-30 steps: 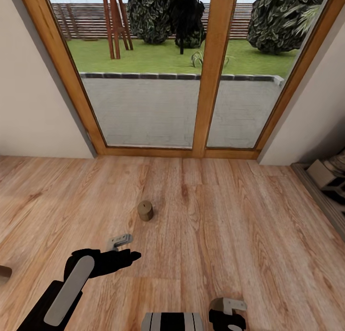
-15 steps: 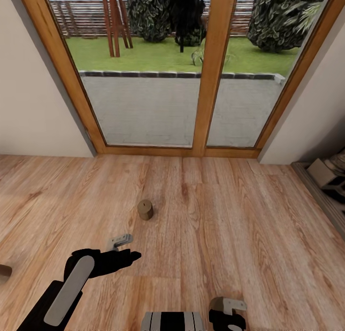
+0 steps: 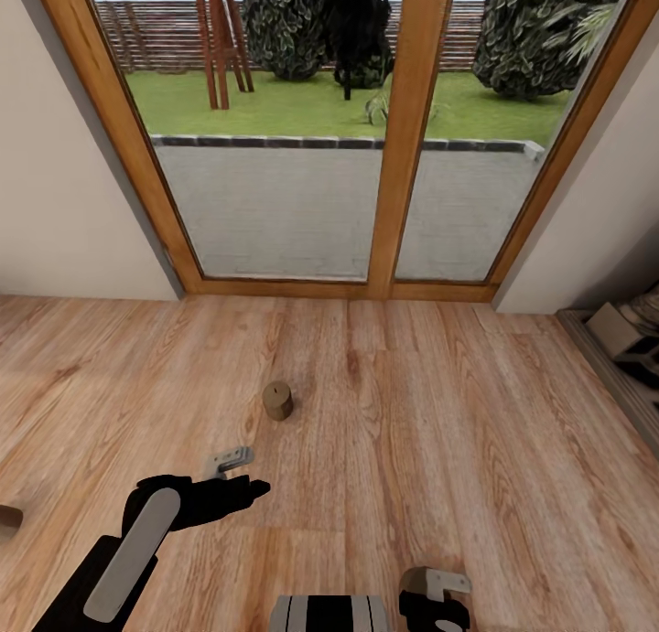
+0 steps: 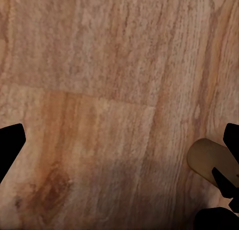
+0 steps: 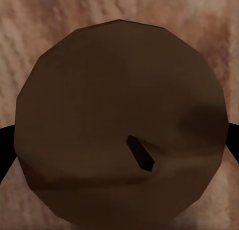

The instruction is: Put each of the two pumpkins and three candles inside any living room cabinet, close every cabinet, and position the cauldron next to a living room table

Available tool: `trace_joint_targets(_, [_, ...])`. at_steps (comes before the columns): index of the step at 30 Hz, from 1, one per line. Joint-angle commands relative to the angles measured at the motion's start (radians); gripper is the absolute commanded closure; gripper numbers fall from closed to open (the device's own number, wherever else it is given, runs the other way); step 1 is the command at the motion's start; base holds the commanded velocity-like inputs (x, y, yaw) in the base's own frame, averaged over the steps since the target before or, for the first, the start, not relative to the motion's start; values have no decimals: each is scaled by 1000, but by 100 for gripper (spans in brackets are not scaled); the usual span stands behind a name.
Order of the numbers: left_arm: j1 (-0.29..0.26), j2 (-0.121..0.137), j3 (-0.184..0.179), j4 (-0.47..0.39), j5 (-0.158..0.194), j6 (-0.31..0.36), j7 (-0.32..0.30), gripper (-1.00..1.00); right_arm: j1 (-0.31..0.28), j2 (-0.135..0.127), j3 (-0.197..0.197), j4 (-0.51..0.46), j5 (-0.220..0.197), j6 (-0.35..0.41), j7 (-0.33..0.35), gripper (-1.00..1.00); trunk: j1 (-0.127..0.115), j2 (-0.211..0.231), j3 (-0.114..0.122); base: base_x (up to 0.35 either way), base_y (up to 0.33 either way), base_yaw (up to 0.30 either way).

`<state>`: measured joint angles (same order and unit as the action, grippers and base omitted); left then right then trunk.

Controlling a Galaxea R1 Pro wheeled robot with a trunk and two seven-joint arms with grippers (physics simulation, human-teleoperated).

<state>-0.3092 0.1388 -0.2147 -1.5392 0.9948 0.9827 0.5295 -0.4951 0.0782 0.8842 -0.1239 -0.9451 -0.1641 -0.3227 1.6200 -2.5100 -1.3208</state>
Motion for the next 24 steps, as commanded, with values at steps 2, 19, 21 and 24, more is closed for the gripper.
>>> trace_joint_targets(2, [-1,1,-2,-1,11,1,10,-100,0,0,9,0,-11,-4,-3,100,0,0,-1,0,0,0])
trace_joint_targets(19, [-1,1,-2,-1,12,1,10,-100,0,0,9,0,-11,-5,-4,100,-1,0,7,0,0,0])
trace_joint_targets(21, [-1,1,-2,-1,12,1,11,-100,0,0,9,0,-11,-5,-4,100,-2,1,15,0,0,0])
trace_joint_targets(24, [-1,1,-3,-1,12,1,11,-100,0,0,9,0,-11,-5,-4,100,-3,1,26,0,0,0])
